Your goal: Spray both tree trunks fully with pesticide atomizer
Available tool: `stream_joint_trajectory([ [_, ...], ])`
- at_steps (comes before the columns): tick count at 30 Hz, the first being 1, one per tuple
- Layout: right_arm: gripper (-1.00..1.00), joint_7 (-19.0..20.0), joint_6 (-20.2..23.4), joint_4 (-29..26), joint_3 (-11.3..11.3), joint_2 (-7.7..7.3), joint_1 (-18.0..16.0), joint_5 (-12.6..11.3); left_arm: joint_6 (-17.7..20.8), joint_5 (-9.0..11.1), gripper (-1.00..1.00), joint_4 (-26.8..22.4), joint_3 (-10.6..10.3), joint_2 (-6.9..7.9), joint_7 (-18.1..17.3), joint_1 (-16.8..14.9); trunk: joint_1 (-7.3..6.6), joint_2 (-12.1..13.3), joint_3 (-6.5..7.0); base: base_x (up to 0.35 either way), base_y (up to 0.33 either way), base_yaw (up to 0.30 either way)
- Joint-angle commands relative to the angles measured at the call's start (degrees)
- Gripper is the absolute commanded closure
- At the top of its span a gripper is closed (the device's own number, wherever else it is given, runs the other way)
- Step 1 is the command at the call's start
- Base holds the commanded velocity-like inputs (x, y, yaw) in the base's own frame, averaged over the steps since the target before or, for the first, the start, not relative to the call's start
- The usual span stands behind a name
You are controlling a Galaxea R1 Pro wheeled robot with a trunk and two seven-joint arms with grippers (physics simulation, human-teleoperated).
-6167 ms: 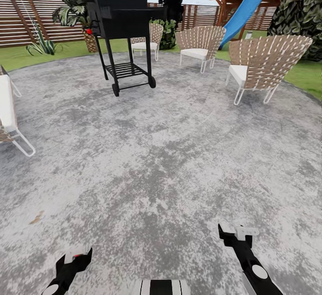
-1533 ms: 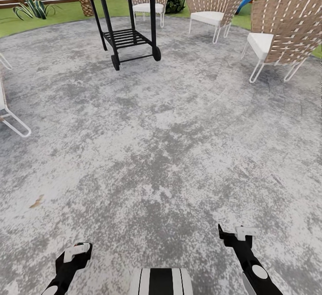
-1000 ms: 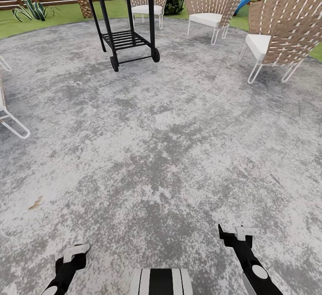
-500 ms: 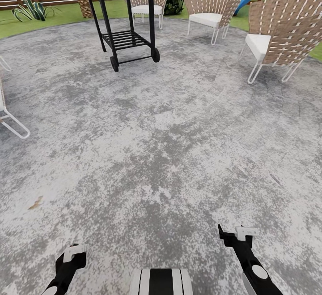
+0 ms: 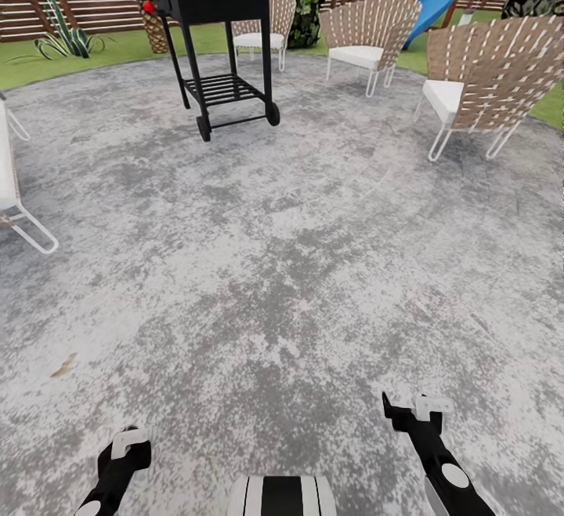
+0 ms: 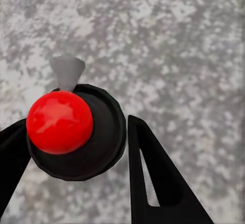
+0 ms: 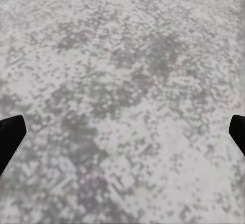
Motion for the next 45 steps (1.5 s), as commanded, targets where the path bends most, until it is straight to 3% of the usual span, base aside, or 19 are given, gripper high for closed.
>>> stream_joint_trajectory([
  [1,-1.0,-0.1,-0.2,0.0,0.1,-0.02,0.0,-0.5,-0.2,0.4,1.0,0.0,0.0,0.0,-0.1,0.0,-0.03,0.0,0.2,0.0,0.0,0.0],
  [21,-1.0,-0.3,-0.5,0.4,0.2,-0.04,0.1,-0.4,0.2,0.4,1.0,0.3,-0.3,-0.19,-0.2,0.1,-0.55,0.3,4.71,0.0,0.0,-0.015],
  [23,-1.0,-0.3,-0.5,0.5,-2.7,-0.29,0.2,-0.4,0.3,0.3,1.0,0.5,-0.3,-0.15,-0.1,0.3,-0.6,0.3,5.26,0.0,0.0,-0.204],
  [24,-1.0,-0.3,-0.4,0.4,-8.8,-0.39,1.2,-0.5,0.4,0.2,1.0,0.9,-0.2,0.02,-0.1,1.4,-0.63,0.3,5.55,0.0,0.0,-0.228],
  [25,-1.0,-0.3,-0.3,0.3,-11.2,-0.49,1.5,-0.5,0.4,0.2,1.0,0.7,-0.2,0.05,0.0,2.6,-0.65,0.3,5.83,0.0,0.0,-0.221],
  [27,-1.0,-0.2,-0.3,0.3,-13.5,-0.58,1.8,-0.4,0.5,0.3,1.0,0.6,-0.1,0.07,0.0,4.0,-0.7,0.4,6.42,0.0,0.0,-0.213],
  [32,-1.0,0.0,-0.3,0.5,-15.0,-0.41,4.6,-0.3,0.4,0.3,1.0,1.0,0.0,-0.16,0.1,5.2,-0.83,0.4,7.89,0.0,0.0,-0.208],
  [38,-1.0,0.1,-0.3,1.2,-15.0,0.06,6.1,0.0,0.1,0.3,1.0,0.6,0.0,-0.39,0.3,7.0,-0.99,0.5,9.66,0.0,0.0,-0.208],
  [45,-1.0,0.3,-0.8,7.4,-14.8,1.02,6.4,2.4,-0.1,0.3,1.0,0.5,0.1,-0.34,0.4,7.9,-1.17,0.6,11.72,0.0,0.0,-0.209],
])
